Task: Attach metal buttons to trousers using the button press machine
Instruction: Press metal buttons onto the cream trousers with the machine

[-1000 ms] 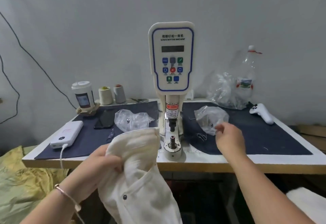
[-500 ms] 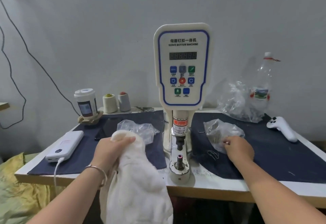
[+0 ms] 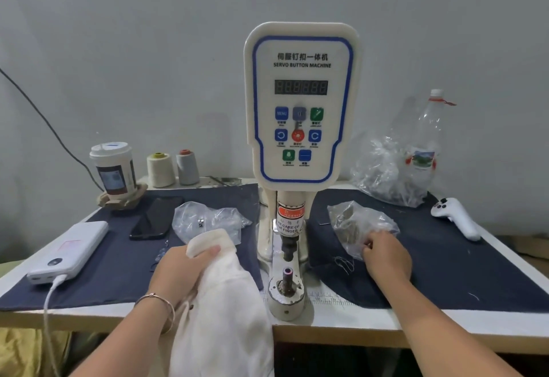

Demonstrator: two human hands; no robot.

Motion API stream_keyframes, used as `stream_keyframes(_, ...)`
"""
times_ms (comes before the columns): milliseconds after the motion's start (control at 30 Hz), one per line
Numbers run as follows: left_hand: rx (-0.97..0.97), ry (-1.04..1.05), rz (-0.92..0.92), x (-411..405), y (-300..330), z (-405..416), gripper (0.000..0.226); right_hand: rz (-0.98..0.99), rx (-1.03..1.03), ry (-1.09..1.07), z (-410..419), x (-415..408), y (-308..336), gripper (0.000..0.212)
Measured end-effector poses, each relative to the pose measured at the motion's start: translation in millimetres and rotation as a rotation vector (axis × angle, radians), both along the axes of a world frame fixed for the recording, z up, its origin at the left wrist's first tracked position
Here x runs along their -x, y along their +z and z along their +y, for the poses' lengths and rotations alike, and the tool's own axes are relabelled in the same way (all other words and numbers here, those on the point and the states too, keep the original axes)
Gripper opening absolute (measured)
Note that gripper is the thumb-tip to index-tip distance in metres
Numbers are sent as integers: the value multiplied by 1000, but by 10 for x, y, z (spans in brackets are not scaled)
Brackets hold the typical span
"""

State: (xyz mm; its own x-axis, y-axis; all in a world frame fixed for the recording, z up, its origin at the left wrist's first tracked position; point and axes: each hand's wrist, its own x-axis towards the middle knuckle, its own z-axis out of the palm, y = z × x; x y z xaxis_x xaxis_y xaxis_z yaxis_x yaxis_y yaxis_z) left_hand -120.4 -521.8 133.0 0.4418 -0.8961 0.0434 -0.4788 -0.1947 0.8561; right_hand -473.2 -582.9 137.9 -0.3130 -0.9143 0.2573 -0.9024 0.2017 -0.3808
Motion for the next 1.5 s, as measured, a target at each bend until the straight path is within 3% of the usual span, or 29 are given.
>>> stream_keyframes(167, 44, -8, 84, -4, -1, 3, 31, -29, -43, -28, -5, -33, 73, 18)
stream_keyframes(300, 63, -6, 93, -14, -20, 7, 29, -208, 6, -30, 36, -66, 159, 17)
stream_keyframes(533, 65, -6, 102, -27, -30, 29, 31, -445, 375, -10, 548, -377, 357, 22)
stream_keyframes(600, 57, -6, 103, -29, -30, 25, 34, -738, 260, 49, 706, -628, 457, 19)
stream_keyframes(700, 55, -10, 106, -32, -25, 24, 33, -1232, -97, 79, 911, -956, 549, 12)
stream_keyframes(933, 56, -1, 82, -14, -25, 8, 33, -1800, -454, 23, 1097, -1066, 568, 9)
stream_keyframes(1267, 52, -1, 74, -12, -15, 11, 32, -2065, -535, -39, 1074, -1126, 606, 18)
stream_keyframes(1500, 35, 7, 80, -19, -11, 20, 36, -2128, -501, -39, 1192, -1105, 635, 8)
